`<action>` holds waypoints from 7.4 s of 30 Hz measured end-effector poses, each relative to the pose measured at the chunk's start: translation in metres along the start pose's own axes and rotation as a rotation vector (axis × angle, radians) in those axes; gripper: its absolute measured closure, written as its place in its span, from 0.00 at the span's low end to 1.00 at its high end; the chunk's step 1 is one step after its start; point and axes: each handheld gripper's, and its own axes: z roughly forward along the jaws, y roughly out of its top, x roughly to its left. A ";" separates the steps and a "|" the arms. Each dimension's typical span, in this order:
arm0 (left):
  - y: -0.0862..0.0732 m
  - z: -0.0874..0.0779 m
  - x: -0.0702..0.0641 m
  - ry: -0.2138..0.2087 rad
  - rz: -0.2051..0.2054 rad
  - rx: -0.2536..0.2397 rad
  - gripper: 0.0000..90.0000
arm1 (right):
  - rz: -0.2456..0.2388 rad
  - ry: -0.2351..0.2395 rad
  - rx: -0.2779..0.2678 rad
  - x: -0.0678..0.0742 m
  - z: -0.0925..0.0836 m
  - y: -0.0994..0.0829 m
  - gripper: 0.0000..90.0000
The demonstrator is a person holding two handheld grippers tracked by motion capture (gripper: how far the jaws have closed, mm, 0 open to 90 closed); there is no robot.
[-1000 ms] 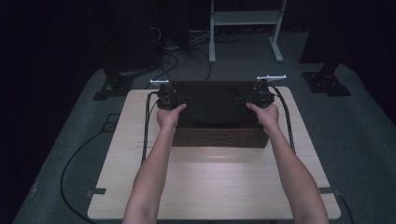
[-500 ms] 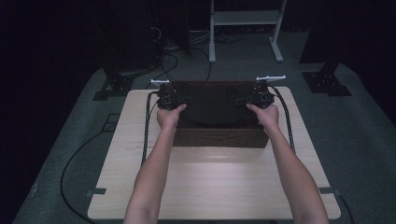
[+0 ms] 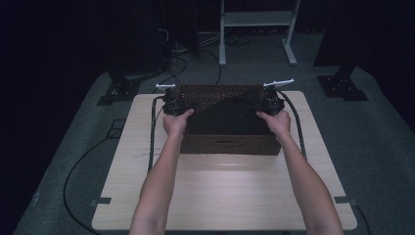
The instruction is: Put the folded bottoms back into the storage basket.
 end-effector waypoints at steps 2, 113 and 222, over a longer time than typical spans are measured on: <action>0.000 -0.001 0.000 -0.005 -0.001 -0.001 0.81 | 0.002 -0.019 0.011 -0.001 -0.001 0.000 0.84; -0.020 -0.037 -0.018 -0.161 0.067 -0.061 0.59 | -0.001 0.090 -0.090 -0.004 -0.052 -0.025 0.63; -0.119 -0.098 -0.051 -0.296 0.244 -0.012 0.12 | -0.123 0.299 -0.040 0.021 -0.090 -0.130 0.31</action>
